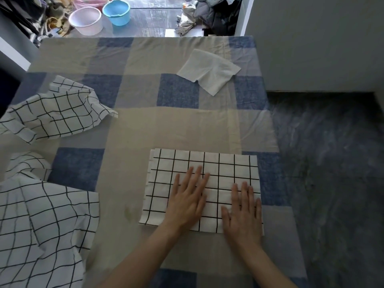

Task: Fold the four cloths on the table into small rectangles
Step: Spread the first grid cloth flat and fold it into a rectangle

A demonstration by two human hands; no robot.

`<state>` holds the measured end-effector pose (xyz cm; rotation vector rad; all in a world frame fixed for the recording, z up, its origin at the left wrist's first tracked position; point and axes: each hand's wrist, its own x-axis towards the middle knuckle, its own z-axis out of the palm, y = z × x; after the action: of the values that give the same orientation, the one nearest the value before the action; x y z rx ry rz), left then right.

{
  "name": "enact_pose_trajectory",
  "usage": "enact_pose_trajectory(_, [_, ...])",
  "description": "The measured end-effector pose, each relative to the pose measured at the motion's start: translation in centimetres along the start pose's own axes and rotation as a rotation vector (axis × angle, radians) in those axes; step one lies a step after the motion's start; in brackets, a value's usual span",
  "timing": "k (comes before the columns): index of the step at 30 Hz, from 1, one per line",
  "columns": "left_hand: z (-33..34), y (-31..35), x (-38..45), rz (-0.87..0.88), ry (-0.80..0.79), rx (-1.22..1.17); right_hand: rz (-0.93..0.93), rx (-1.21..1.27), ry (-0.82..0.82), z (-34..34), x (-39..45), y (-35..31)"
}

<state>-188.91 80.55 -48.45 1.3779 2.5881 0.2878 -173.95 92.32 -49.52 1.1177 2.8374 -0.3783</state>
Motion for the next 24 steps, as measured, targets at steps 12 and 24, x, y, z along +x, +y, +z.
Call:
enact_pose_trajectory(12, [-0.2,-4.6,-3.5,-0.120,-0.050,0.055,0.019,-0.044,-0.010,-0.4,-1.0,2.9])
enact_pose_trajectory(24, [1.2,-0.9,-5.1,-0.069,-0.069,-0.003,-0.280,0.076,-0.052,-0.3,1.7,-5.9])
